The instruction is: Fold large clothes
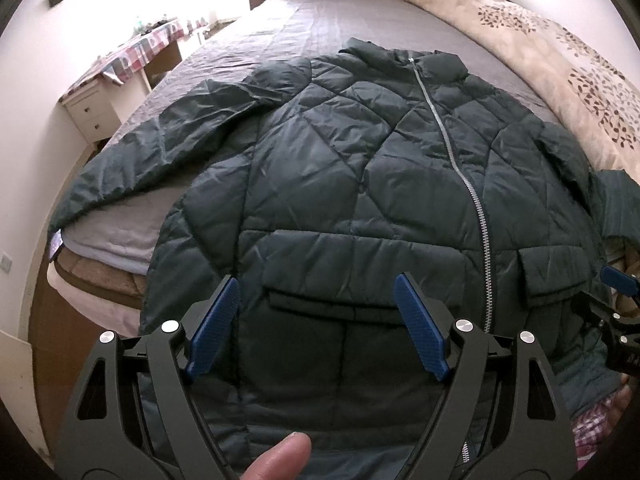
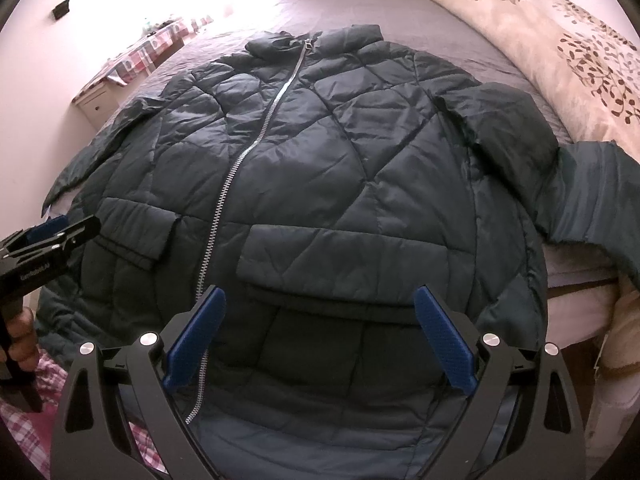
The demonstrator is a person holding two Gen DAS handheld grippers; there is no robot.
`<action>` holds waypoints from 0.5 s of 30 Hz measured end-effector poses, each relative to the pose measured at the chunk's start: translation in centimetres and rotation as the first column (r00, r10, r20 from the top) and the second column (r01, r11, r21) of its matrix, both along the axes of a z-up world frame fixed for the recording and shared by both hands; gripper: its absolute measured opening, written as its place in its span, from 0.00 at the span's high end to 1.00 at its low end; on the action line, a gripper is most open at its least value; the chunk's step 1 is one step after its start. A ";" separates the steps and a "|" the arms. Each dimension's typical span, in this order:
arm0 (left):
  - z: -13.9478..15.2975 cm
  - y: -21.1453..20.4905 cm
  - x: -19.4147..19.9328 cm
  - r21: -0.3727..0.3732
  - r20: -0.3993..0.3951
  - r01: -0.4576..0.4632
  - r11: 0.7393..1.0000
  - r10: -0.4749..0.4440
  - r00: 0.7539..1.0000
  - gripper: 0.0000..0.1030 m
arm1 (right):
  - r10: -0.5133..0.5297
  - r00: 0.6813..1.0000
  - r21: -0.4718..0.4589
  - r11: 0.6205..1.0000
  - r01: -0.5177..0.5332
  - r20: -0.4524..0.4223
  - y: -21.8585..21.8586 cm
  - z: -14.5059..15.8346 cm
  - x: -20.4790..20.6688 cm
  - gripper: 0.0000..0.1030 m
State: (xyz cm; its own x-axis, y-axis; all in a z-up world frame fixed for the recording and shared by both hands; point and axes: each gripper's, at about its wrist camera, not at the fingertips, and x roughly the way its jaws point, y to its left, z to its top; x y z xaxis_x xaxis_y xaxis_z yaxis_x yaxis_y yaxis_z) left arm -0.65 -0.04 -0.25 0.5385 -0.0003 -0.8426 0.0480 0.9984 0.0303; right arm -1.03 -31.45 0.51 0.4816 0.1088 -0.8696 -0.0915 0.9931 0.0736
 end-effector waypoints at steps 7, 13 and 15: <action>-0.4 0.0 0.3 -0.009 -0.014 0.003 1.000 -0.003 1.000 0.23 | -0.069 0.998 0.020 0.997 0.069 -0.007 -1.3 -0.4 -0.2 0.10; -0.6 -0.1 0.6 -0.009 -0.025 0.007 1.000 -0.007 1.000 0.23 | -0.146 0.989 0.033 0.989 0.146 0.002 -3.4 -0.2 -0.4 0.10; -0.7 -0.1 0.7 -0.008 -0.028 0.006 1.000 -0.007 1.000 0.23 | -0.169 0.986 0.036 0.985 0.168 0.003 -4.0 -0.2 -0.6 0.10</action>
State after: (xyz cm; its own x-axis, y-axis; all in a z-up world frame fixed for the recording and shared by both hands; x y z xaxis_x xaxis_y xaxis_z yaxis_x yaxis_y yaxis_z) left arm 0.07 -0.18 -0.99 0.5146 -0.0107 -0.8574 0.0553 0.9983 0.0207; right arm -1.62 -35.45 0.27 0.5011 0.0566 -0.8635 0.0763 0.9911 0.1093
